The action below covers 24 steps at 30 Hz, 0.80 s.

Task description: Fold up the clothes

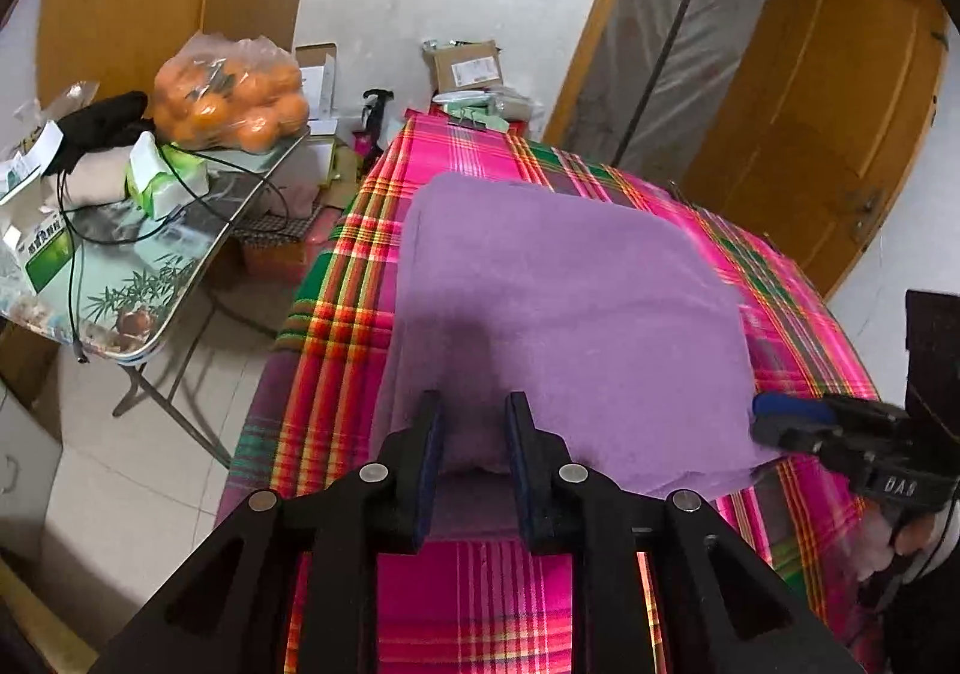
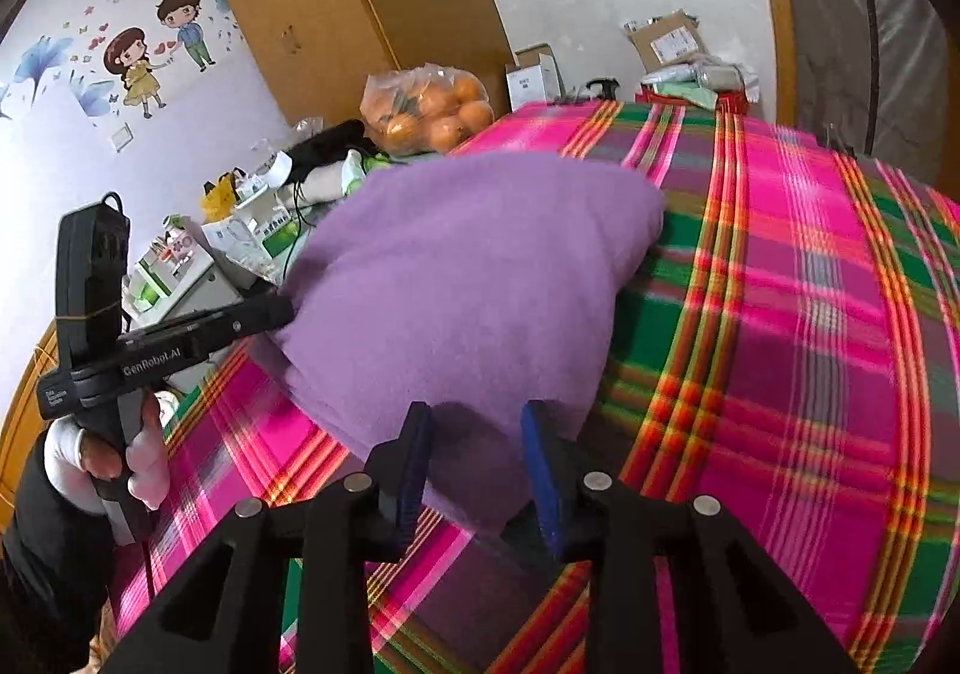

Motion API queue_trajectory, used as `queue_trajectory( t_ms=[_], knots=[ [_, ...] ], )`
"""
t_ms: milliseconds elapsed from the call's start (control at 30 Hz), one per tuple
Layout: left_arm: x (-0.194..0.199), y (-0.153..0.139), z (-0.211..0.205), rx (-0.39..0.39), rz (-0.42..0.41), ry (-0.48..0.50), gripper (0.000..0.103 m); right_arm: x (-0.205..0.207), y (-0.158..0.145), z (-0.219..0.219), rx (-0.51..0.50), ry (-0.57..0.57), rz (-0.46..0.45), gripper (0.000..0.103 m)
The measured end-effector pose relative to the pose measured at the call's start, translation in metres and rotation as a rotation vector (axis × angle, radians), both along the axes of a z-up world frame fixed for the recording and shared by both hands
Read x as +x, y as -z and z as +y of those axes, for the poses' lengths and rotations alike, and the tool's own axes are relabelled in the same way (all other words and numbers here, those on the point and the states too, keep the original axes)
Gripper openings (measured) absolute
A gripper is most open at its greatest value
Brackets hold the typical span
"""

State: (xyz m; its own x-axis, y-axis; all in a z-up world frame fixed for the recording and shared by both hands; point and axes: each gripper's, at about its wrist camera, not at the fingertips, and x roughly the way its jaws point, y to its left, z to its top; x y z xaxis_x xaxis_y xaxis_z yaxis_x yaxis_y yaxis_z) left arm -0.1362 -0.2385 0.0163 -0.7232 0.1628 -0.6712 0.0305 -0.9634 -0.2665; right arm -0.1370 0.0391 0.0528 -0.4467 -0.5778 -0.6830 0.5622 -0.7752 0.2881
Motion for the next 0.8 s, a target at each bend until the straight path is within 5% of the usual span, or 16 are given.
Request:
queue_trajectory(
  t_ms=[200,500,800],
  knots=[
    [-0.041,-0.026,0.002,-0.014,0.056,-0.011,0.022,-0.04,-0.016,0.0,-0.017,0.071,0.067,0.032],
    [-0.117,-0.003,-0.005,0.037,0.006,-0.021,0.021,-0.128,0.004,-0.019,0.012,0.143,0.009,0.032],
    [-0.109,0.002,-0.023,0.165,0.025,-0.008,0.018,-0.132,0.004,-0.018,0.02,0.147,-0.005,0.032]
  ],
)
